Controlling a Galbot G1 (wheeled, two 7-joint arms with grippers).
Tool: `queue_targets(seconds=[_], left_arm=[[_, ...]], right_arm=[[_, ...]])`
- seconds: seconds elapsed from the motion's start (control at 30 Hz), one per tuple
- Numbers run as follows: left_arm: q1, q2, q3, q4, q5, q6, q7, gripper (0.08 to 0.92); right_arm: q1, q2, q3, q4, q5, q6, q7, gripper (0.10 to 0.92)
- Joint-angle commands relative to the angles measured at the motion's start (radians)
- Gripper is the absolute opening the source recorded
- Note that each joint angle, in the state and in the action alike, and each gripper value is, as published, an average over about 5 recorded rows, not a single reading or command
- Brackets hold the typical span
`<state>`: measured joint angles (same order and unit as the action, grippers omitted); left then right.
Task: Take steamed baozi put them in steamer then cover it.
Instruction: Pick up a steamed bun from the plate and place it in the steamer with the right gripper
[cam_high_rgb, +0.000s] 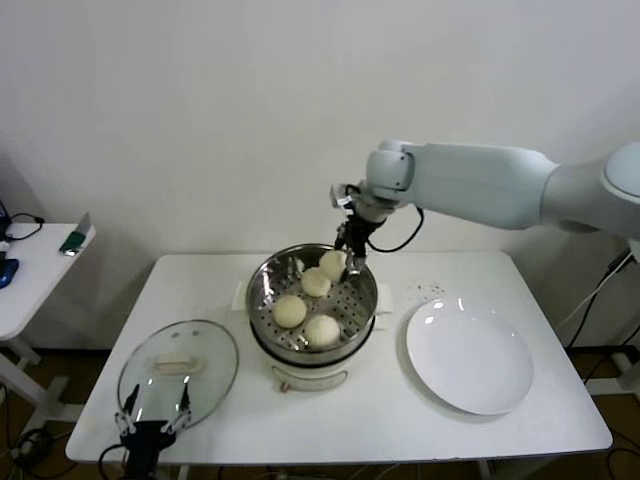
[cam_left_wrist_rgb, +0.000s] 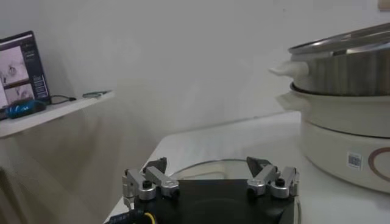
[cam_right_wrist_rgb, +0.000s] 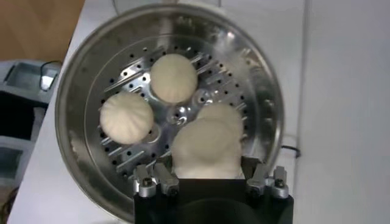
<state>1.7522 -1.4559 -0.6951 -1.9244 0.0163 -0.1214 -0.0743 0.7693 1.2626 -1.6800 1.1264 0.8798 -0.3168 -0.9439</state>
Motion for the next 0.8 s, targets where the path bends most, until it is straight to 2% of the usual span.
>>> queue_targets(seconds=[0.03, 0.57, 0.8], left_arm=[[-0.009, 0.0, 0.0, 0.003, -0.004, 0.005, 0.001, 0.823], [-0.024, 0.002, 0.001, 0.02, -0.011, 0.005, 0.0, 0.823], [-0.031, 0.003, 0.002, 0.015, -0.007, 0.011, 0.001, 0.823]], right_arm=[[-0.025, 0.05, -0.097, 0.005, 0.016, -0.006, 0.009, 0.729], [-0.066, 0.073, -0.103, -0.04, -0.016, -0.002, 0.016, 0.733], [-0.061, 0.064, -0.088, -0.023, -0.023, -0.006, 0.022, 0.809]])
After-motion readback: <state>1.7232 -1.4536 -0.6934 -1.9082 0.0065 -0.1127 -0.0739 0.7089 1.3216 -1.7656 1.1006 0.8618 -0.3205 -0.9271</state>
